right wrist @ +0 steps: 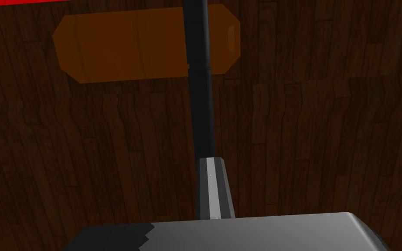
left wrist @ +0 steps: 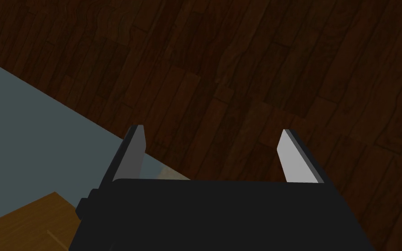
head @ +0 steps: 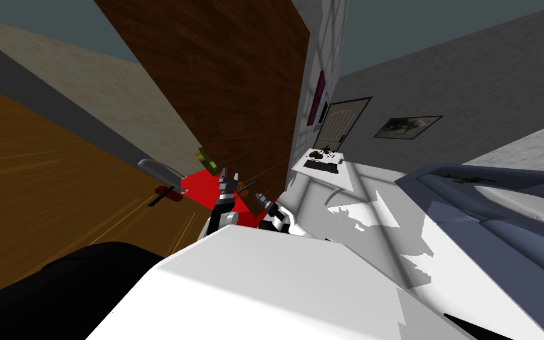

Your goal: Push the door open

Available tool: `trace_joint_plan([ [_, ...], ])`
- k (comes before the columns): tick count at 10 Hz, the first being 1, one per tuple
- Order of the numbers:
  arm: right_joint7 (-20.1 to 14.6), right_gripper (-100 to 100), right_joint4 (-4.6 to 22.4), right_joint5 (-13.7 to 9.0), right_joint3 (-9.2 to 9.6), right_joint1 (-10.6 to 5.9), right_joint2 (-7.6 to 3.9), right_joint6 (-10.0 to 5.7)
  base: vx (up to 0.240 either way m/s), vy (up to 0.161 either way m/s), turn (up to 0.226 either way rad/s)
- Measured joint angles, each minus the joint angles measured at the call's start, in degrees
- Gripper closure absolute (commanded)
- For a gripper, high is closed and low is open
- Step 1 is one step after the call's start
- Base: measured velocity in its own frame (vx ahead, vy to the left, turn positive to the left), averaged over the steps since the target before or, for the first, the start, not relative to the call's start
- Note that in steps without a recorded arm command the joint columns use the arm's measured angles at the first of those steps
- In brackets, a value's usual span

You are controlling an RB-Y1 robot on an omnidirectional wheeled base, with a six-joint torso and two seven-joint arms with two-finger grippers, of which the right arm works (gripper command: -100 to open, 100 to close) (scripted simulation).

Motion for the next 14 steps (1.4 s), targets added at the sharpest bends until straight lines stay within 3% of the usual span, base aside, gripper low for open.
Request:
trace_joint_plan([
  [1,0.0,100,0.0,0.0,0.0,0.0,0.0,0.0,0.0,0.0,0.0],
  [2,0.0,-100,0.0,0.0,0.0,0.0,0.0,0.0,-0.074,0.044,-0.1],
  [4,0.6,-100,0.48,-0.04,-2.1,0.0,-0.47,0.32,-0.15,0.122,-0.13],
  [8,2.33,-100,1.59,0.0,-6.33,0.55,1.48,0.72,-0.111,0.096,-0.064],
  [14,2.96,-100,2.73,0.19,-7.34,0.18,0.6,0.43,0.122,0.141,0.026],
])
